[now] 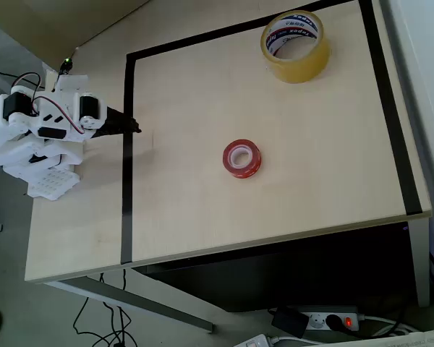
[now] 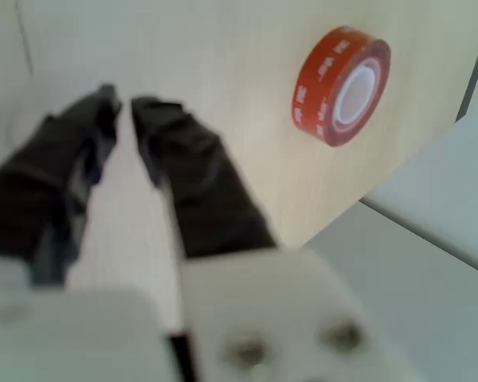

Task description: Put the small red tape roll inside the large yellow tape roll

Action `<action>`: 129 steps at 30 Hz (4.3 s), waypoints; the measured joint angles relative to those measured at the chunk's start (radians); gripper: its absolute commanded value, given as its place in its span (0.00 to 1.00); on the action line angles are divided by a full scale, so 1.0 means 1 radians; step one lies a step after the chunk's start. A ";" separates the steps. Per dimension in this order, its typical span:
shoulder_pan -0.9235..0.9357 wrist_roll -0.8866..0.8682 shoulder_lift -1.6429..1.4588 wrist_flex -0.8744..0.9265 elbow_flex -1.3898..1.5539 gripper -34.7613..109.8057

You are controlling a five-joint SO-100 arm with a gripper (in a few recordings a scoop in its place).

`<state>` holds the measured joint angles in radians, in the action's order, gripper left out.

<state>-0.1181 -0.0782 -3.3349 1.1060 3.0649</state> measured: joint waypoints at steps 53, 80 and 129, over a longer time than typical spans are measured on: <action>0.314 0.314 1.997 0.408 -1.894 0.44; 0.321 0.314 2.508 0.434 -2.207 0.33; 0.123 0.339 2.603 0.689 -2.944 0.39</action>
<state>0.0046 0.2608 -0.7317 1.7948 0.1212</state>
